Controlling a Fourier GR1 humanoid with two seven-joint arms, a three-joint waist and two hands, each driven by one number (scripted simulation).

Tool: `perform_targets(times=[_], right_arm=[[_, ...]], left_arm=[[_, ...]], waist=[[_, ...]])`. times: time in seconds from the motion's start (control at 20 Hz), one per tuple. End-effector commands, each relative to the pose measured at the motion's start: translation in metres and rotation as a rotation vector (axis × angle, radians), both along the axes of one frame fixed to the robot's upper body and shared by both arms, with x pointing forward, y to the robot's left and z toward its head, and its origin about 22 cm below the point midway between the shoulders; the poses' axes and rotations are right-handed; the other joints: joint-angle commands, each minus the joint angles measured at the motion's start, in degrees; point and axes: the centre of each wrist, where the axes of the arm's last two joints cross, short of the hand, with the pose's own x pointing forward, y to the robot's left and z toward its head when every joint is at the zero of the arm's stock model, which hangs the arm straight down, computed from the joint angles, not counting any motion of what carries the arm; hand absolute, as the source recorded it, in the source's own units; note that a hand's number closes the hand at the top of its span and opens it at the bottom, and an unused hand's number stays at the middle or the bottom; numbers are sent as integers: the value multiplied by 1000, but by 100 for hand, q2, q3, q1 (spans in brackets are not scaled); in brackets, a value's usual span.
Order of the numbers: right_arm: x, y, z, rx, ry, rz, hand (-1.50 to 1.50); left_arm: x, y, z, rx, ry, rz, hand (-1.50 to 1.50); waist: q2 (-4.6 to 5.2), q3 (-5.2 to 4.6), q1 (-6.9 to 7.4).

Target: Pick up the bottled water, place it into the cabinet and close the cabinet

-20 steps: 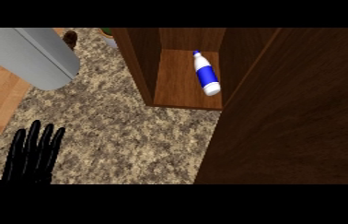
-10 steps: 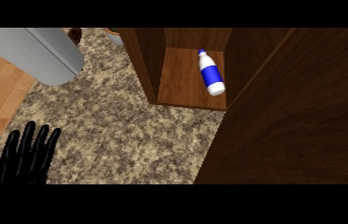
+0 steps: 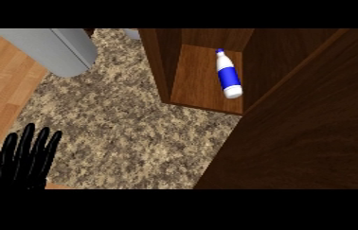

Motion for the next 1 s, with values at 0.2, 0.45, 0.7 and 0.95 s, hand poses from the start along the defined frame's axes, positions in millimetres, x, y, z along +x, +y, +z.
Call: perform_targets(times=[0.2, 0.45, 0.7, 0.95], right_arm=[[27, 27, -25, 128, 306, -74, 150], [31, 1, -23, 234, 301, -306, 150], [37, -8, -27, 293, 336, -431, 150], [67, -16, -29, 318, 337, -557, 150]], left_arm=[[2, 3, 1, 0, -6, -23, -150], [-2, 12, -3, -3, 12, 31, -150], [-2, 13, 0, -2, 7, 26, -150], [-5, 10, -3, -11, 21, -6, -150]], waist=[[24, 23, -28], [-39, 25, -234], [-37, 34, -340], [-36, 39, -132]])
